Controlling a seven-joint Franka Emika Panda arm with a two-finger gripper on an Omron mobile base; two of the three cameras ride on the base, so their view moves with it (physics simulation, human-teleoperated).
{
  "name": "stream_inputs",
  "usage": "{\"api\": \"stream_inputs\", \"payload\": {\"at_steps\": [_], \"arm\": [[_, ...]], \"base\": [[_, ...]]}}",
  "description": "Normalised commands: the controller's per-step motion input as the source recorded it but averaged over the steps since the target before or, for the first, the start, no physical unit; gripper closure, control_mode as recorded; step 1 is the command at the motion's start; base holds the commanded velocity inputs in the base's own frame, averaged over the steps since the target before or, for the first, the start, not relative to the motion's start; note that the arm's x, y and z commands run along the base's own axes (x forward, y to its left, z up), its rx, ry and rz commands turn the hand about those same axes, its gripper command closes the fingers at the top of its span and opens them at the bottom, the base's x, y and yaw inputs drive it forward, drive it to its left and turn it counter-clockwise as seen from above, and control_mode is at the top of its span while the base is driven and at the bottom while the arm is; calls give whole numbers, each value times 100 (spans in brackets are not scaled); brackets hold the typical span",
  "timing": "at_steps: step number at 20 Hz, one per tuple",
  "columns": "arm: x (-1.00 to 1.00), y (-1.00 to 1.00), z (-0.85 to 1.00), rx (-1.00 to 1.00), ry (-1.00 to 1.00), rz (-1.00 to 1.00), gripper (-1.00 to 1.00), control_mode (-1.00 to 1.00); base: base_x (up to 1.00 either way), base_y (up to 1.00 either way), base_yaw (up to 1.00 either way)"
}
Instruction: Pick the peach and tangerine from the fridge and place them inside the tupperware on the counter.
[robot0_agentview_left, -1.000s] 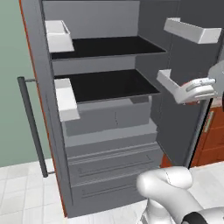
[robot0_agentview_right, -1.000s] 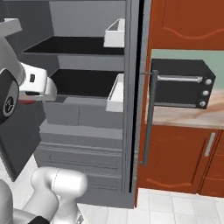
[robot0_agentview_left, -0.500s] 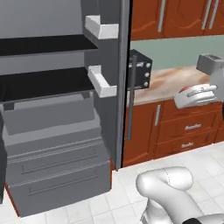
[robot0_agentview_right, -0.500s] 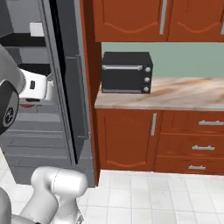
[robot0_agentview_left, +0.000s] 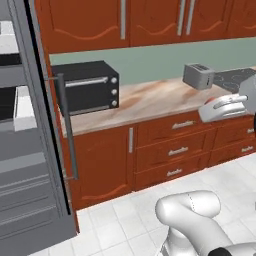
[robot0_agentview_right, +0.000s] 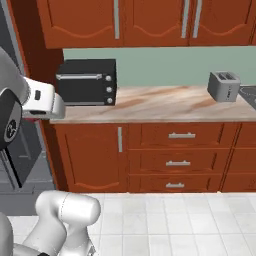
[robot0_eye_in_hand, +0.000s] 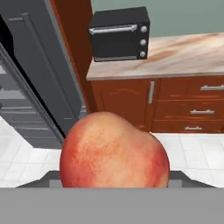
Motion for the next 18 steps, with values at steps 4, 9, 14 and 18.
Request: {"api": "stream_inputs", "payload": {"at_steps": [4, 9, 14, 18], "arm": [[0, 0, 0, 0, 0, 0, 100, 100], [0, 0, 0, 0, 0, 0, 100, 100], [0, 0, 0, 0, 0, 0, 100, 100], [0, 0, 0, 0, 0, 0, 100, 100]], "base": [[16, -100, -11], [37, -100, -10], [59, -100, -5], [63, -100, 0]]}}
